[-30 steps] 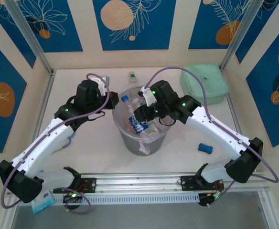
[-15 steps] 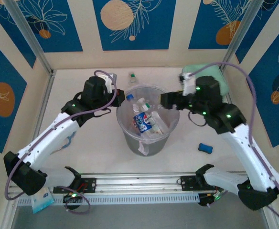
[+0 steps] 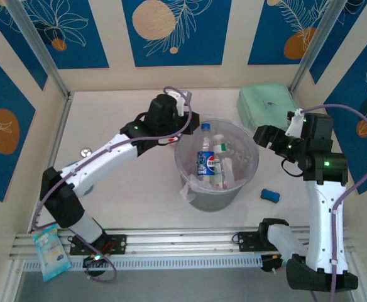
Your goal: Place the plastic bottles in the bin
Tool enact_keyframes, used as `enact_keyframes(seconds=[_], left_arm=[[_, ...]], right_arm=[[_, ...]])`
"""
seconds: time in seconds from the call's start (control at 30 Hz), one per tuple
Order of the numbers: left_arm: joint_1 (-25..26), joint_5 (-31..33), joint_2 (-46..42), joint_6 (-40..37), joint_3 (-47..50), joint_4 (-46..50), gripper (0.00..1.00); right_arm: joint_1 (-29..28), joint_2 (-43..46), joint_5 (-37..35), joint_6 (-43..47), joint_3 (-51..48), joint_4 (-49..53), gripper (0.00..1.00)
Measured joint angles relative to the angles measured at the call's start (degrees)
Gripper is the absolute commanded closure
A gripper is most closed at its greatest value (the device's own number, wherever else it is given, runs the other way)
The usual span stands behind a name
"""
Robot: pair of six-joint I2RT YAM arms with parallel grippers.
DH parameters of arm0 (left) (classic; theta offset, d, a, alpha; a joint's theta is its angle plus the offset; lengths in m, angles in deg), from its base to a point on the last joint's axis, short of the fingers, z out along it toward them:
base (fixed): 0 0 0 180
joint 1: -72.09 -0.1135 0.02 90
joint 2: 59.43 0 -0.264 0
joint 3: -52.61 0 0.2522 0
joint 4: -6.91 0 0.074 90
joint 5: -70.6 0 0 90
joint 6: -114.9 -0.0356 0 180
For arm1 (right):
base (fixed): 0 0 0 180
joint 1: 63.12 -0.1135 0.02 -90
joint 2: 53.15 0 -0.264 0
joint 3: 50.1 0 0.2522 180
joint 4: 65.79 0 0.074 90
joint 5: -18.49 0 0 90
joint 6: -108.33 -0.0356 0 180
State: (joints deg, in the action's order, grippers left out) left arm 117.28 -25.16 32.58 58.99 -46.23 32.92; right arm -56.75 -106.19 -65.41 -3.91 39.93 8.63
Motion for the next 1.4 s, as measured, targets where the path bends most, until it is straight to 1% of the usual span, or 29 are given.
enact_keyframes(seconds=[0.1,0.17,0.23,0.27,0.33,0.4,0.57,0.67,0.7,0.77,0.83,0.93,1.07,1.17,1.27,1.4], left_arm=[[0.94,-0.44,2.21,0.42,-2.21,-0.63,0.68],[1.07,-0.61,2.67,0.44,-2.95,-0.42,0.53],[1.16,-0.61,2.67,-0.15,-3.48,0.76,0.3],[1.2,-0.61,2.67,0.0,-3.5,1.62,0.22],[1.25,-0.57,2.67,-0.74,-3.48,3.93,0.09],[1.22,-0.02,2.58,-1.44,-3.5,5.49,0.0],[0.94,3.63,-0.15,-4.44,-3.48,8.94,0.0],[-0.5,5.44,-4.26,-4.92,-2.86,10.05,0.0],[-1.42,5.86,-6.23,-5.03,-2.1,10.05,0.0],[-3.82,6.38,-9.9,-4.96,-0.26,10.1,0.0],[-6.99,6.69,-13.11,-4.13,2.16,9.81,0.02],[-10.97,6.62,-15.1,-1.49,7.52,8.24,0.05],[-14.47,6.32,-13.09,4.87,16.79,3.76,0.05],[-16.39,7.13,-9.07,10.45,21.24,2.1,0.01],[-17.51,8.09,-4.09,15.15,21.05,1.03,0.0],[-18.14,8.39,3.26,19.43,16.55,0.81,0.0]], right_arm=[[2.43,0.0,2.34,0.96,-0.59,1.46,0.32],[3.13,0.13,3.65,1.29,-1.75,1.88,0.37],[3.26,0.35,5.07,1.75,-3.37,2.01,0.41],[3.26,0.44,5.57,1.77,-4.07,1.99,0.43],[3.26,0.48,6.56,1.97,-5.49,1.99,0.49],[3.26,0.46,7.13,2.03,-6.45,1.92,0.55],[3.3,0.44,9.29,2.34,-7.41,1.14,0.67],[3.3,0.44,10.32,2.36,-7.41,0.7,0.77],[3.3,0.44,10.64,2.43,-7.41,0.48,0.8],[3.3,0.42,11.1,2.67,-7.41,0.07,0.82],[3.3,0.42,11.23,2.8,-7.41,-0.2,0.85],[3.37,0.48,11.74,3.32,-7.56,-0.7,0.89],[3.41,0.55,12.22,3.43,-7.74,-0.9,0.91],[3.41,0.55,12.37,3.8,-7.74,-0.87,0.91],[3.41,0.61,12.35,4.26,-7.74,-0.83,0.91],[3.41,0.74,12.35,5.38,-7.58,-0.24,0.91]])
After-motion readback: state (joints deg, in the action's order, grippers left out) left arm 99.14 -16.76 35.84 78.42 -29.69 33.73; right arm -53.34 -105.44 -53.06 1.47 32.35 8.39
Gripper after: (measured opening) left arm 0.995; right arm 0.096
